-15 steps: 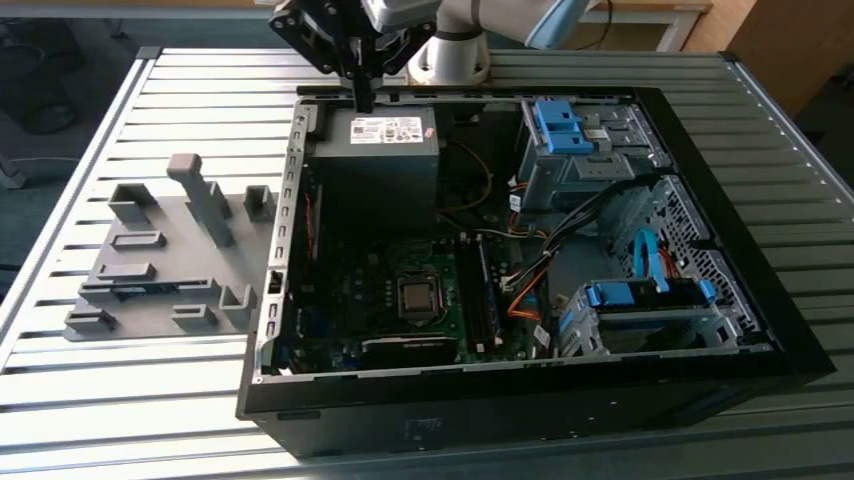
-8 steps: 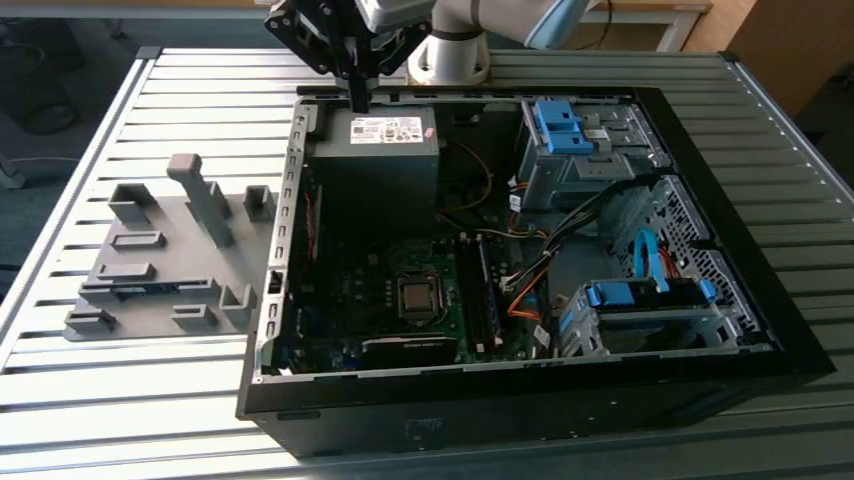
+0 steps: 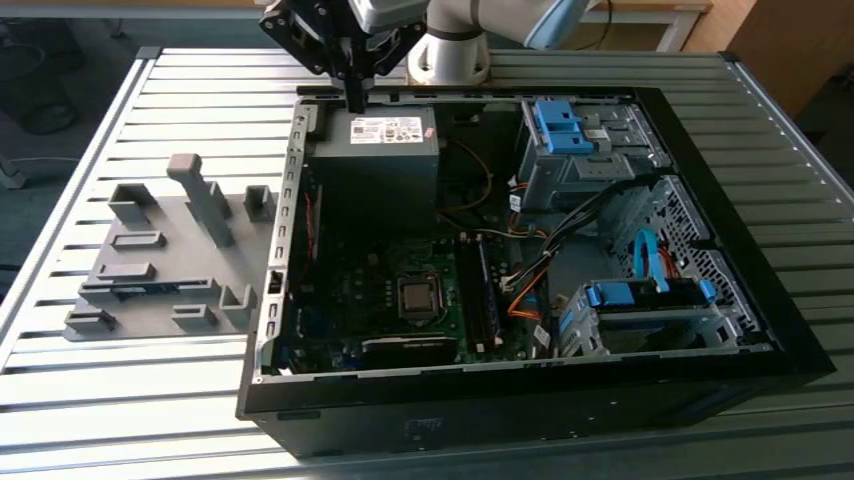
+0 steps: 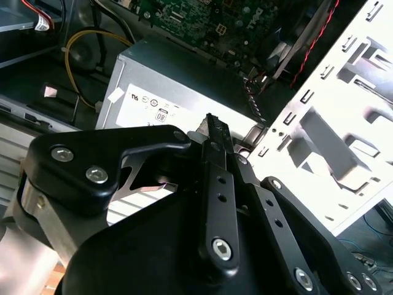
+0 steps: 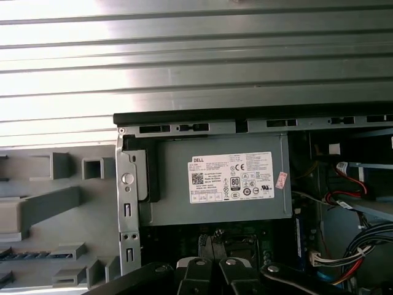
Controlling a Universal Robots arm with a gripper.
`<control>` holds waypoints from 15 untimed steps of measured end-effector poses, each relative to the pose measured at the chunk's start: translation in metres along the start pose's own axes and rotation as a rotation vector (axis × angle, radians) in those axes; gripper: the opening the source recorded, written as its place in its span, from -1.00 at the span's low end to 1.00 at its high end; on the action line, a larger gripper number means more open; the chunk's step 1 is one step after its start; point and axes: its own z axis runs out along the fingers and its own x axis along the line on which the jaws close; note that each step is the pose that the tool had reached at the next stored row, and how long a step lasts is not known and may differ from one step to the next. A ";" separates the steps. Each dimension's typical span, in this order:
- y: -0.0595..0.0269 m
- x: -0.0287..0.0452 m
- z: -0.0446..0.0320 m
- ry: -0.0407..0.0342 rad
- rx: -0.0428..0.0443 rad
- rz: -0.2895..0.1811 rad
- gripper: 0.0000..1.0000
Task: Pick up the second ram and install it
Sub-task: 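Reach for the second ram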
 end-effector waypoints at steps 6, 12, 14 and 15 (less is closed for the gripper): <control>-0.0002 0.0024 0.0001 0.0003 0.0001 0.000 -0.79; -0.0004 0.0045 0.0003 0.0005 0.0001 0.000 -0.79; -0.0004 0.0052 0.0004 0.0006 0.0001 0.000 -0.79; -0.0005 0.0056 0.0004 0.0007 0.0001 0.000 -0.79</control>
